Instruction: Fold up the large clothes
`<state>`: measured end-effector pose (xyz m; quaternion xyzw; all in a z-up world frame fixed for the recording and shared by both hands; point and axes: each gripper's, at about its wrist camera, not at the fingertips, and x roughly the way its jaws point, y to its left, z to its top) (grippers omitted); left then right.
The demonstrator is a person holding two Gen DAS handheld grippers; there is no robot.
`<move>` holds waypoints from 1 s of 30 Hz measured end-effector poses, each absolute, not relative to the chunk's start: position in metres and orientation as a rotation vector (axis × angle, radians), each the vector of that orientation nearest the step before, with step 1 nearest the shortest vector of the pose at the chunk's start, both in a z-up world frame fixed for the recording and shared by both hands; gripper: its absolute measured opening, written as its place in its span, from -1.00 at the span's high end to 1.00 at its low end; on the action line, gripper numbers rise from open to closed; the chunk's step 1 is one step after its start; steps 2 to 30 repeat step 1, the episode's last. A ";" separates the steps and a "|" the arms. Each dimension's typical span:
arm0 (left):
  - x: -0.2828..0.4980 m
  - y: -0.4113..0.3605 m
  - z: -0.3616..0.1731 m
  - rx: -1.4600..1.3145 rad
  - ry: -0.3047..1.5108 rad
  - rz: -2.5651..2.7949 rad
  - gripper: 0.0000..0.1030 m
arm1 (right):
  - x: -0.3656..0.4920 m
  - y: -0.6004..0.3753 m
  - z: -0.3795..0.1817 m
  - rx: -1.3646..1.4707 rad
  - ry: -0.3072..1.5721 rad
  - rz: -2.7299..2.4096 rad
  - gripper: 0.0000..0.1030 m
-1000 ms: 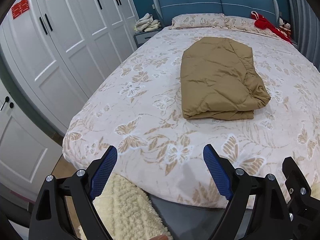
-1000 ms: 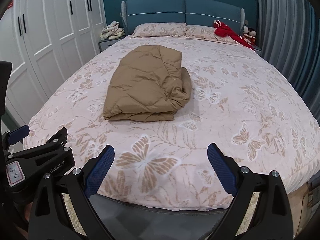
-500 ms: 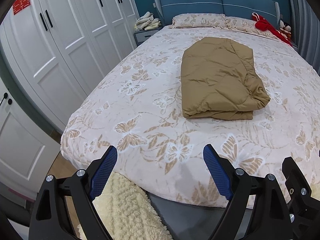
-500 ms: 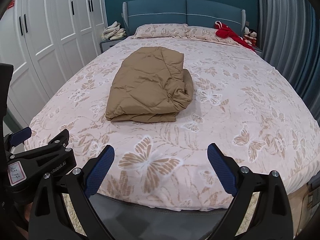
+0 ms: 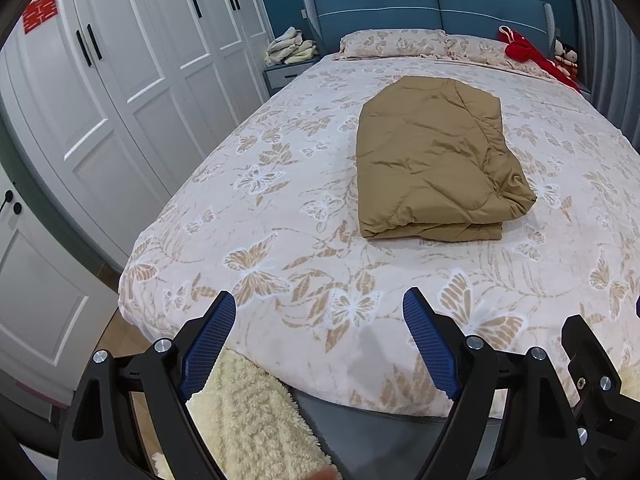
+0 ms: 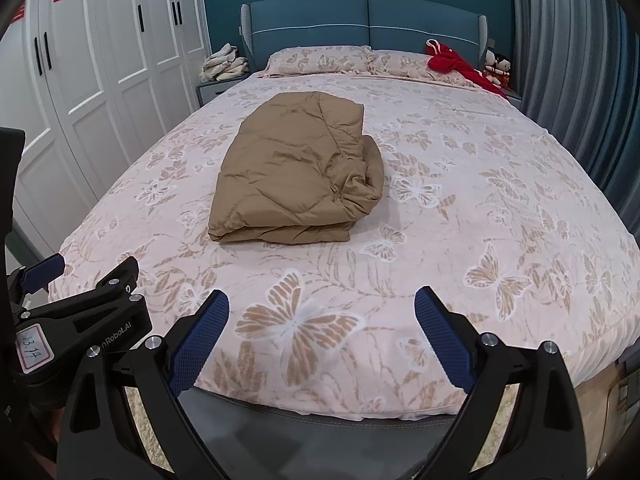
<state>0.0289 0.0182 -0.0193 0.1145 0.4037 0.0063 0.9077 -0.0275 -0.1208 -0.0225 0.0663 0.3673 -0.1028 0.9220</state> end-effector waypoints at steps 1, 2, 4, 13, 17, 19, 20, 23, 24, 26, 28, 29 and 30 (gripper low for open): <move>0.029 0.019 -0.019 0.235 0.833 0.015 -0.59 | -0.027 -0.122 -0.023 0.135 0.754 -0.210 -0.78; 0.029 0.019 -0.019 0.235 0.833 0.015 -0.59 | -0.027 -0.122 -0.023 0.135 0.754 -0.210 -0.78; 0.029 0.019 -0.019 0.235 0.833 0.015 -0.59 | -0.027 -0.122 -0.023 0.135 0.754 -0.210 -0.78; 0.029 0.019 -0.019 0.235 0.833 0.015 -0.59 | -0.027 -0.122 -0.023 0.135 0.754 -0.210 -0.78; 0.029 0.019 -0.019 0.235 0.833 0.015 -0.59 | -0.027 -0.122 -0.023 0.135 0.754 -0.210 -0.78; 0.029 0.019 -0.019 0.235 0.833 0.015 -0.59 | -0.027 -0.122 -0.023 0.135 0.754 -0.210 -0.78; 0.029 0.019 -0.019 0.235 0.833 0.015 -0.59 | -0.027 -0.122 -0.023 0.135 0.754 -0.210 -0.78; 0.029 0.019 -0.019 0.235 0.833 0.015 -0.59 | -0.027 -0.122 -0.023 0.135 0.754 -0.210 -0.78; 0.029 0.019 -0.019 0.235 0.833 0.015 -0.59 | -0.027 -0.122 -0.023 0.135 0.754 -0.210 -0.78; 0.029 0.019 -0.019 0.235 0.833 0.015 -0.59 | -0.027 -0.122 -0.023 0.135 0.754 -0.210 -0.78; 0.029 0.019 -0.019 0.235 0.833 0.015 -0.59 | -0.027 -0.122 -0.023 0.135 0.754 -0.210 -0.78; 0.029 0.019 -0.019 0.235 0.833 0.015 -0.59 | -0.027 -0.122 -0.023 0.135 0.754 -0.210 -0.78; 0.029 0.019 -0.019 0.235 0.833 0.015 -0.59 | -0.027 -0.122 -0.023 0.135 0.754 -0.210 -0.78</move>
